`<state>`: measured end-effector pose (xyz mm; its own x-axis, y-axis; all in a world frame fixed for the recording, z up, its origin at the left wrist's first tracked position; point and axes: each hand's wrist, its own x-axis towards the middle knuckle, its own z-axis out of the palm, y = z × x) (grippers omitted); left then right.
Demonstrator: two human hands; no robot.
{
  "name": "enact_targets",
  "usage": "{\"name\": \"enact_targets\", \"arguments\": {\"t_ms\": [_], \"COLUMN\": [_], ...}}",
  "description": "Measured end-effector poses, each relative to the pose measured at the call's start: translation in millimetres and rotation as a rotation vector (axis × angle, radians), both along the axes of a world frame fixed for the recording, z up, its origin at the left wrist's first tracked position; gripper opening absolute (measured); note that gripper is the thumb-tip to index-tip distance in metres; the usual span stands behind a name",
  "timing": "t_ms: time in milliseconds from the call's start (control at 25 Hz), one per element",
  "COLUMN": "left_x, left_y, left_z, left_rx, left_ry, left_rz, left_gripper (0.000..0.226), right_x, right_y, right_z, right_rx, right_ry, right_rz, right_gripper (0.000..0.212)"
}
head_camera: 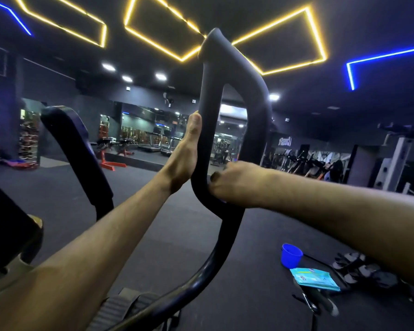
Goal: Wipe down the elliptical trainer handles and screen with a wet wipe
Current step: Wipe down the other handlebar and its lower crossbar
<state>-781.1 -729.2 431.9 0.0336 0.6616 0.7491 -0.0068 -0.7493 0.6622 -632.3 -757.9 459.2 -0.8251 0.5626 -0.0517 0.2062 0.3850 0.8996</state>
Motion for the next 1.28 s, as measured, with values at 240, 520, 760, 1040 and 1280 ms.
{"name": "enact_targets", "arguments": {"t_ms": [240,520,760,1040,1280], "left_x": [0.6,-0.9,-0.4,0.2,1.2], "left_y": [2.5,7.1,6.0,7.0,10.5], "left_z": [-0.5,-1.6,-0.8,-1.1,2.0], "left_rx": [-0.019,-0.004,-0.016,0.007,0.021], "left_ry": [-0.017,-0.024,-0.024,-0.057,-0.051], "left_rz": [-0.004,0.008,0.007,0.026,0.022], "left_gripper": [0.084,0.089,0.088,0.078,0.079], "right_x": [-4.2,-20.4,-6.3,-8.6,-2.4], "right_y": [10.4,3.9,9.6,-22.3,-51.6], "right_z": [3.5,48.3,-0.2,42.8,101.8], "right_rx": [-0.079,-0.094,-0.075,-0.006,0.292], "right_ry": [-0.108,-0.101,-0.087,-0.2,-0.326], "right_rz": [-0.024,-0.022,-0.067,-0.071,0.045], "right_gripper": [0.024,0.029,0.029,0.018,0.038]}}
